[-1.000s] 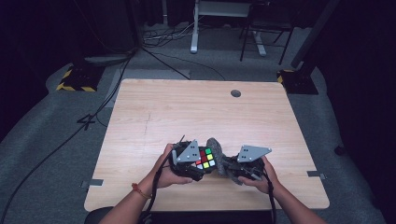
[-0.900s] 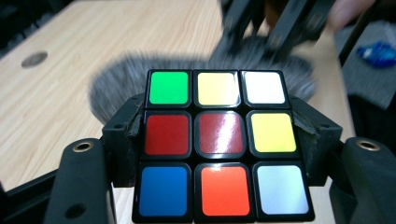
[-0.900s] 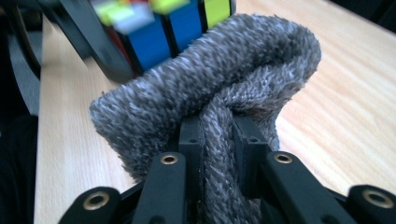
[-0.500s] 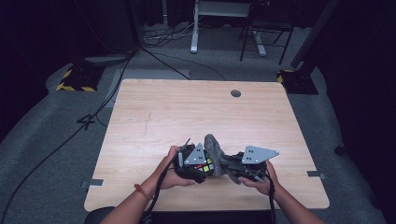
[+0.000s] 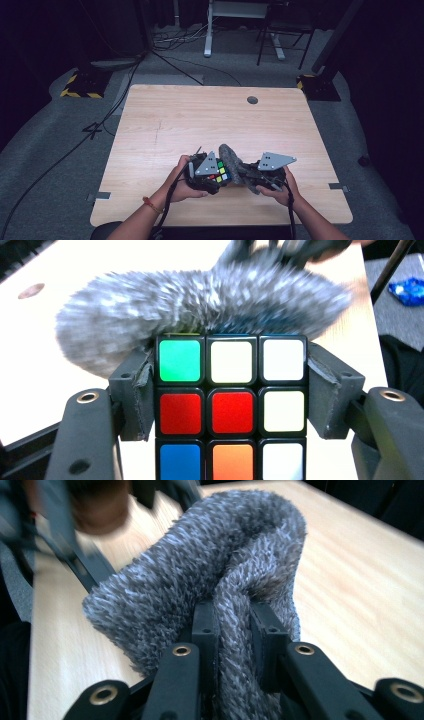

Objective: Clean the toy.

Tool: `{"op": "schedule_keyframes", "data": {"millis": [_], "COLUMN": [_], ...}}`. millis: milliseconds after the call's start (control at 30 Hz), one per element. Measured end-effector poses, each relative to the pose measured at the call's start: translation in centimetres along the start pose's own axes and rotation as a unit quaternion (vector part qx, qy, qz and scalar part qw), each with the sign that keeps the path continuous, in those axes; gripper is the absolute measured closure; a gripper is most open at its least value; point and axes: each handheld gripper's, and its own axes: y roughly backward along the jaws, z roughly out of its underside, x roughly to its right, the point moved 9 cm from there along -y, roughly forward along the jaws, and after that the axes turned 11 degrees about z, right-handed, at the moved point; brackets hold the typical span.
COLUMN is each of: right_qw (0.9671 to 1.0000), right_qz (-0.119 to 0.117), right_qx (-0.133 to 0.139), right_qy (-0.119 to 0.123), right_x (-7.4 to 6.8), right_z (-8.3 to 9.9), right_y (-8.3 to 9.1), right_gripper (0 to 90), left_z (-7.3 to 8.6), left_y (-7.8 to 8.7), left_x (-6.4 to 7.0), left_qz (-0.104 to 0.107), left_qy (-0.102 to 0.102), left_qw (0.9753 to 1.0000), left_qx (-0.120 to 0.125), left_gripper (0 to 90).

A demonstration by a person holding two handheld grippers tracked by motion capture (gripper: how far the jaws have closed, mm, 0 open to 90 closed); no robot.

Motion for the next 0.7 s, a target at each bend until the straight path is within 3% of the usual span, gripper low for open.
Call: {"op": "schedule_keyframes", "data": {"millis": [100,233,400,500,700], "right_qw": [0.9995,0.9983,0.9955,0.9944,0.9935], "right_qz": [-0.007,-0.029,-0.07,-0.073,-0.07], "right_qx": [-0.027,-0.041,-0.012,0.005,0.031], "right_qy": [-0.012,-0.031,-0.062,-0.076,-0.084], "right_x": [0.3,0.4,-0.3,-0.1,0.2], "right_z": [1.5,2.1,1.5,1.1,0.2], "right_y": [-0.6,-1.0,-0.8,-0.4,0.4], "right_gripper": [76.1,76.0,76.2,76.5,76.8], "left_z": [-0.4,-0.9,-0.7,-0.4,0.5], "left_y": [0.4,0.8,0.6,0.5,-0.4], "left_x": [0.1,0.2,0.2,-0.1,-0.4], "left_qz": [0.0,0.003,0.003,0.006,0.0], "left_qy": [-0.002,-0.006,-0.008,0.004,0.008], "left_qw": [0.9998,0.9994,0.9994,0.9994,1.0], "left_qx": [0.017,0.034,0.034,0.035,0.005], "left_gripper": [33.3,33.4,33.2,32.6,32.0]}}
